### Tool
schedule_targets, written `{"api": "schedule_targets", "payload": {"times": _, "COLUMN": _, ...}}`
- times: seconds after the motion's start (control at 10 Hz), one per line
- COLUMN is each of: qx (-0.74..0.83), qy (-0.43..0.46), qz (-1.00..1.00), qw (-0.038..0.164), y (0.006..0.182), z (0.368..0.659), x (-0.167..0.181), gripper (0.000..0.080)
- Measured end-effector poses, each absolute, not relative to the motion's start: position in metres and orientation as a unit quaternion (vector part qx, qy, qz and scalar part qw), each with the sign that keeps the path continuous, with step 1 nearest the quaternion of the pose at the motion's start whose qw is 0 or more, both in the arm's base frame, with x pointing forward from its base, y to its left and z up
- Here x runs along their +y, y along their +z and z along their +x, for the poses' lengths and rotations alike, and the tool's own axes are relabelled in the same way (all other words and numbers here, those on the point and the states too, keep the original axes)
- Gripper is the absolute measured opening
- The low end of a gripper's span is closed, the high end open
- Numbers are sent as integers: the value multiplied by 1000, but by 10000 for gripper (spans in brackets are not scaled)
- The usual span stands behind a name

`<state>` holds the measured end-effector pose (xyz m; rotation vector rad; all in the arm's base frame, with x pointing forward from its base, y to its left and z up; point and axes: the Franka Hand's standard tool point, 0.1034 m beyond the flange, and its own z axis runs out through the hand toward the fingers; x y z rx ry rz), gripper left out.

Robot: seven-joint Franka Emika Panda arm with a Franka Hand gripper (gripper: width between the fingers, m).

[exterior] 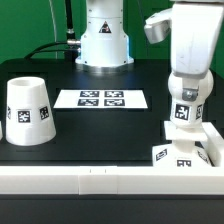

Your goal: Assemble lamp

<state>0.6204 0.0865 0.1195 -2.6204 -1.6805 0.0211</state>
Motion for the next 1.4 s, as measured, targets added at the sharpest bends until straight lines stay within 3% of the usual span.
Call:
{"api": "schedule_targets", "payload": {"times": 0.2, "qx": -458, "qy": 1, "qz": -888, "qw": 31, "y": 119, "z": 621, "x": 84, "gripper": 577}}
{"api": "schedule_targets", "payload": {"times": 0.9, "qx": -225, "qy": 6, "qz": -974, "qw": 33, "y": 119, "z": 621, "x": 86, "gripper": 577}}
{"api": "schedule_targets", "payload": {"times": 1.2, "qx": -96, "qy": 4, "qz": -994, "qw": 53, "y": 118, "z": 621, "x": 82, "gripper": 577}}
{"api": "schedule_targets", "payload": {"times": 1.4, "qx": -36, "qy": 7, "qz": -998, "qw": 54, "y": 118, "z": 621, "x": 83, "gripper": 577}}
